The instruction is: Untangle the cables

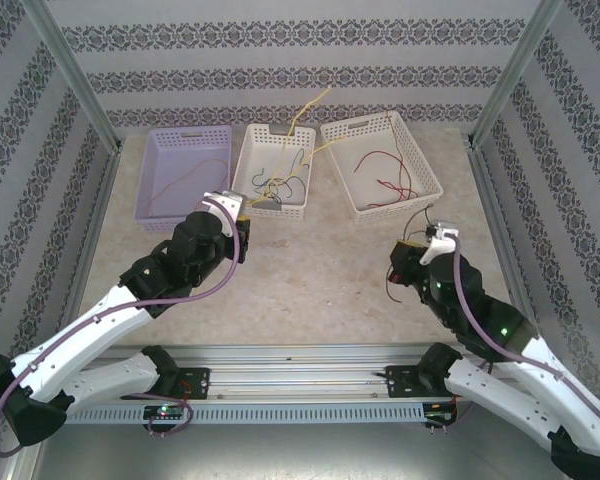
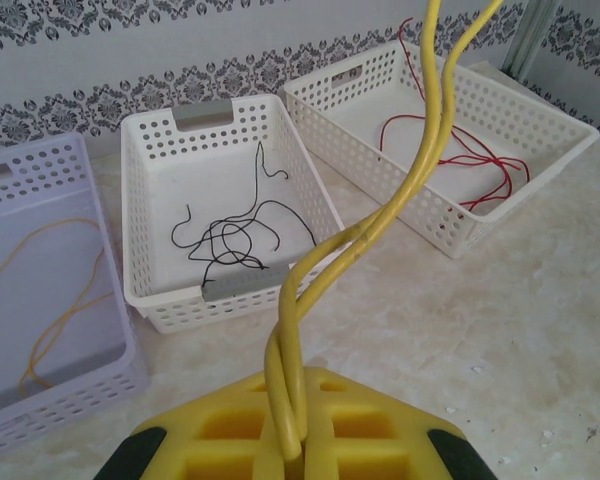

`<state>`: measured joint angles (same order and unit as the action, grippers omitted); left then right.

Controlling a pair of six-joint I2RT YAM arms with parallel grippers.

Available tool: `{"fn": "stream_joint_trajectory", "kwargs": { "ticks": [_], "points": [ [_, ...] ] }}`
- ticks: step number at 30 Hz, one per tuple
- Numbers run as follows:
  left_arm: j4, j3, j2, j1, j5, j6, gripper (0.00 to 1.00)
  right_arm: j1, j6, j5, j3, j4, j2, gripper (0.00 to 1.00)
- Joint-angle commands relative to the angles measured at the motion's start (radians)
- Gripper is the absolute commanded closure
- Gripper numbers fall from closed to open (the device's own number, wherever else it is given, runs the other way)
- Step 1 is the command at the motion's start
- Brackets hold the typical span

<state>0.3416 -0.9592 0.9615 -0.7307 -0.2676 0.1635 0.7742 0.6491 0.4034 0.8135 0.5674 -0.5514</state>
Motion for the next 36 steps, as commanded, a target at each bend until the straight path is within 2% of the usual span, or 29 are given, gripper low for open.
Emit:
{"fn": "stream_joint_trajectory", "kwargs": {
  "ticks": [1, 22, 36],
  "points": [
    [-0.048, 0.006, -0.012, 0.011, -0.019, -0.009, 1.0, -0.003, -0.033, -0.065, 0.059, -0.086, -0.053, 1.0],
    [-0.12, 0.068, -0.109, 0.012, -0.12, -0.013, 1.0, 0.015, -0.152, -0.227, 0.525, -0.216, -0.616, 1.0],
    [-0.206, 0.141, -0.249, 0.013, -0.264, -0.016, 1.0, -0.119, -0.071, -0.538, 0.857, -0.328, -1.021, 1.0]
  ]
}}
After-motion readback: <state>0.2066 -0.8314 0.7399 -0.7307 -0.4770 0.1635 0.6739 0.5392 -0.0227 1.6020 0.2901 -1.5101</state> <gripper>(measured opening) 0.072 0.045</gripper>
